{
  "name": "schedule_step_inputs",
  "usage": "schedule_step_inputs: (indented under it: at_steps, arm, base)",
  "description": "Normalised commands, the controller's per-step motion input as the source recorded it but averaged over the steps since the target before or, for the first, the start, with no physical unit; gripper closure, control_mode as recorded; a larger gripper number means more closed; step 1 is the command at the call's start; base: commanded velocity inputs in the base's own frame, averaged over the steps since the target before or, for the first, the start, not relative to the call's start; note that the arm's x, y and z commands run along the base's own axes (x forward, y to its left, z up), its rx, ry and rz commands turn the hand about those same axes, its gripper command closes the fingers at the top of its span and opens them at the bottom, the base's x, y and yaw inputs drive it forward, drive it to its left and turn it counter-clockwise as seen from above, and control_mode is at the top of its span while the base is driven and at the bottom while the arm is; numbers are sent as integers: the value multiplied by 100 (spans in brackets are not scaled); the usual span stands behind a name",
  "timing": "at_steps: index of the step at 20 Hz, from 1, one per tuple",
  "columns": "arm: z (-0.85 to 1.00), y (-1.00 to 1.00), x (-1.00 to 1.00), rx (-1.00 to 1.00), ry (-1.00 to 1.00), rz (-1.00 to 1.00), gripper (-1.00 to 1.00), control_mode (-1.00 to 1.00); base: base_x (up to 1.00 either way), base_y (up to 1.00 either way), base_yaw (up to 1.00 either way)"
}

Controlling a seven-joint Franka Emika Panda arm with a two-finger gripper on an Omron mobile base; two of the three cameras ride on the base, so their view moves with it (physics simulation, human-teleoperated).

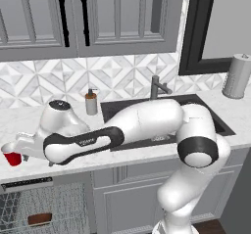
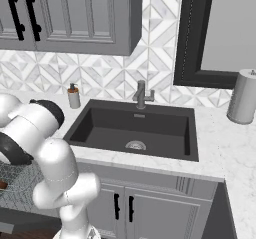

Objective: Pick up the cup and bowl from the counter, place them in the dishwasher, and close the dishwasher door.

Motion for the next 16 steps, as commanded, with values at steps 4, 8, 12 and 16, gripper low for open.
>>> schedule_step_inputs:
  at_steps: [4,8,12,16]
  arm:
    - [10,-7,64,11,24,-5,-100,-100]
    - [6,0,23,2,0,0,-100,-100]
    - [11,-1,19,-9,2,0,-100,-100]
    - [9,-1,32,0,3,0,-100,-100]
  base:
    - [0,0,0]
    - [0,0,0]
    - [0,0,0]
    - [0,0,0]
